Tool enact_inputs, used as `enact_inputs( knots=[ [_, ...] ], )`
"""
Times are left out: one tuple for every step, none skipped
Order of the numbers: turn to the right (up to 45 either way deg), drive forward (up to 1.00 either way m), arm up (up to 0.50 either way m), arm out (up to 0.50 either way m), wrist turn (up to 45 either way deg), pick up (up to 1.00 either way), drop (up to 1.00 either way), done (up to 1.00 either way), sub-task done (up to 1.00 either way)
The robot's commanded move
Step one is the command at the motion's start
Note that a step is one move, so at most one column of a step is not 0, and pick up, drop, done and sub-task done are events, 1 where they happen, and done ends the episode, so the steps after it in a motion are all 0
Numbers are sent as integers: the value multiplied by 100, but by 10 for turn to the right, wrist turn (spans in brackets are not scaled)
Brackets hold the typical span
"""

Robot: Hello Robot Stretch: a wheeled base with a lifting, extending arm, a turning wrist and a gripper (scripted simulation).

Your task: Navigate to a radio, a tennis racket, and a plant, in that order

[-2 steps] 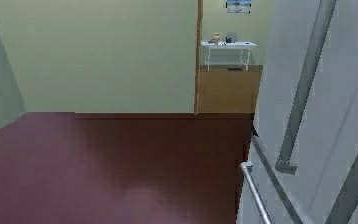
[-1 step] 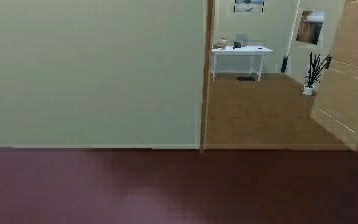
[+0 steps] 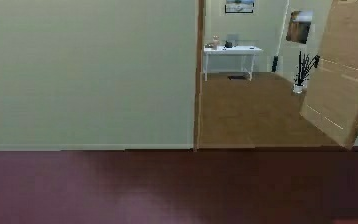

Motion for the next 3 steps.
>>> enact_inputs(
  knots=[
    [-450,0,0,0,0,0,0,0,0],
    [-450,0,0,0,0,0,0,0,0],
    [0,20,0,0,0,0,0,0,0]
  ],
)
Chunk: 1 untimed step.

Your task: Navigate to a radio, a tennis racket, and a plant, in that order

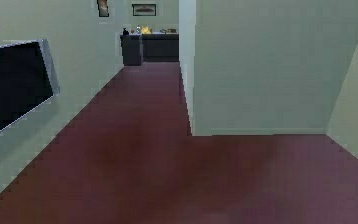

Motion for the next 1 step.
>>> enact_inputs(
  knots=[
    [450,0,0,0,0,0,0,0,0]
  ],
)
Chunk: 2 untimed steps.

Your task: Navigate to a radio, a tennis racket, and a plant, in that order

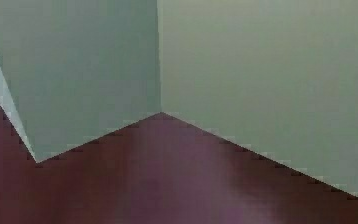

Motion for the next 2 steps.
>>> enact_inputs(
  knots=[
    [330,0,0,0,0,0,0,0,0],
    [0,25,0,0,0,0,0,0,0]
  ],
)
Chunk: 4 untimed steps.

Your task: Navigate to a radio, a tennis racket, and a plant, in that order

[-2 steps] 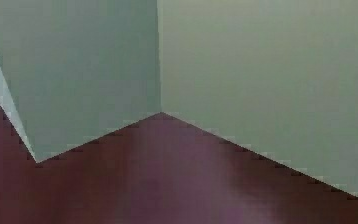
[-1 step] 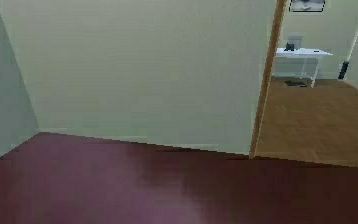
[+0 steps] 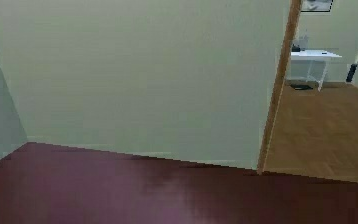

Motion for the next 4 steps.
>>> enact_inputs(
  knots=[
    [450,0,0,0,0,0,0,0,0],
    [270,0,0,0,0,0,0,0,0],
    [0,20,0,0,0,0,0,0,0],
    [-240,0,0,0,0,0,0,0,0]
  ],
)
